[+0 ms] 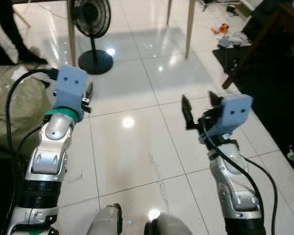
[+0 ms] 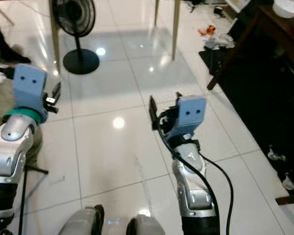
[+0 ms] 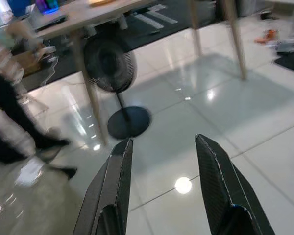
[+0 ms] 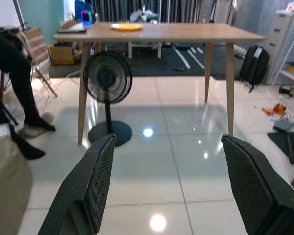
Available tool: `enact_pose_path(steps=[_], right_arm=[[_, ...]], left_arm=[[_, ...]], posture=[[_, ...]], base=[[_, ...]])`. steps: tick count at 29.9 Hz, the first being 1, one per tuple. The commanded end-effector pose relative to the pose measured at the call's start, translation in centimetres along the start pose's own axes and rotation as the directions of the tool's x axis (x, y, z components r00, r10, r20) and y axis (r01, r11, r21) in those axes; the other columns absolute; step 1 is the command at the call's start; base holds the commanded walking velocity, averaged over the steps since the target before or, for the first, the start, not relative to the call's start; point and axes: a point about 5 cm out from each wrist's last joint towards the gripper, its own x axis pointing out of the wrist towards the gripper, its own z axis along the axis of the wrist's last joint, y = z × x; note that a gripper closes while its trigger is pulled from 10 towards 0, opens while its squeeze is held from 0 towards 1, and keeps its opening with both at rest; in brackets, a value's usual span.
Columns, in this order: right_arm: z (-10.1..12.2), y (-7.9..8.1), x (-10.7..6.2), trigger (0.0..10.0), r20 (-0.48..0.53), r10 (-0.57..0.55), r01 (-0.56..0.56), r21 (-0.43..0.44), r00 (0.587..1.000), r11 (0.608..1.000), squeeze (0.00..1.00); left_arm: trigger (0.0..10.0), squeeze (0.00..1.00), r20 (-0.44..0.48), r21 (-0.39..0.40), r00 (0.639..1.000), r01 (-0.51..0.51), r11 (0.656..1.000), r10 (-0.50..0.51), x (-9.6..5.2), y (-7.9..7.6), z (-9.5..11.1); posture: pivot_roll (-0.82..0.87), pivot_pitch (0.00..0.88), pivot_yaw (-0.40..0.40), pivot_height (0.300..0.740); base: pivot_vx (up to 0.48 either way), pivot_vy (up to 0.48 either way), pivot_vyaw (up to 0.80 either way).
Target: Setting the table
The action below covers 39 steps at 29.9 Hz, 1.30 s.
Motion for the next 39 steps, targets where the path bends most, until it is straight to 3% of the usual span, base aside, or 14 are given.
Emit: enact_pose_path(steps=[1,8,14,17,20,25,27,29,39], right_arm=[[-0.2,-0.5,-0.2,10.0,-0.011,-0.016,0.016,0.000,1.000,1.000,0.00],[-0.2,-0.4,-0.1,10.0,-0.012,-0.008,0.008,0.005,1.000,1.000,0.00],[-0.5,-0.4,-0.1,10.0,-0.026,0.017,-0.018,-0.046,1.000,0.999,0.00],[-0.7,-1.0,-0.3,10.0,-0.033,0.017,-0.020,-0.119,0.999,0.993,0.00],[-0.7,-2.9,-0.2,10.0,-0.026,0.009,-0.015,-0.258,1.000,0.966,0.00],[-0.7,-3.6,-0.1,10.0,-0.029,0.037,-0.045,-0.342,0.999,0.939,0.00],[-1.0,-4.3,-0.2,10.0,-0.049,0.084,-0.097,-0.424,0.995,0.901,0.00],[-1.1,-4.4,-0.2,10.0,-0.060,0.102,-0.118,-0.445,0.993,0.888,0.00],[-1.7,-2.7,0.3,10.0,-0.071,0.207,-0.215,-0.472,0.976,0.855,0.00]], left_arm=[[10.0,0.00,-0.004,0.005,1.000,0.007,1.000,-0.007,0.0,-0.3,-0.2],[10.0,0.00,-0.004,0.006,1.000,0.002,1.000,-0.002,0.1,-0.4,-0.2],[10.0,0.00,-0.006,0.012,1.000,0.023,1.000,-0.023,-0.1,-0.5,-0.4],[10.0,0.00,-0.010,0.034,0.997,0.070,0.997,-0.070,-0.6,-0.5,-0.9],[10.0,0.00,0.004,0.085,0.988,0.155,0.984,-0.156,-0.8,-0.4,-1.4],[10.0,0.00,0.015,0.102,0.979,0.199,0.975,-0.201,-0.7,-0.5,-1.4],[10.0,0.00,0.021,0.117,0.967,0.251,0.961,-0.255,-0.7,-1.0,-1.3],[10.0,0.00,0.023,0.119,0.962,0.267,0.956,-0.272,-0.6,-1.2,-1.2],[10.0,0.00,0.032,0.108,0.947,0.315,0.943,-0.320,-0.8,-2.7,-1.3]], posture=[[0.05,0.038,-0.002,0.740],[0.05,0.033,-0.004,0.740],[0.05,0.026,-0.005,0.740],[0.05,0.027,-0.008,0.740],[0.05,0.027,-0.006,0.740],[0.05,0.032,-0.004,0.740],[0.04,0.045,0.000,0.740],[0.04,0.046,0.001,0.740],[0.04,0.055,-0.002,0.740]], base=[[0.472,0.000,0.00],[0.472,0.000,0.00],[0.472,0.000,0.00],[0.472,0.000,0.00],[0.472,0.000,0.00],[0.472,0.000,0.00],[0.472,0.000,0.00],[0.472,0.000,0.00],[0.472,0.000,0.00]])
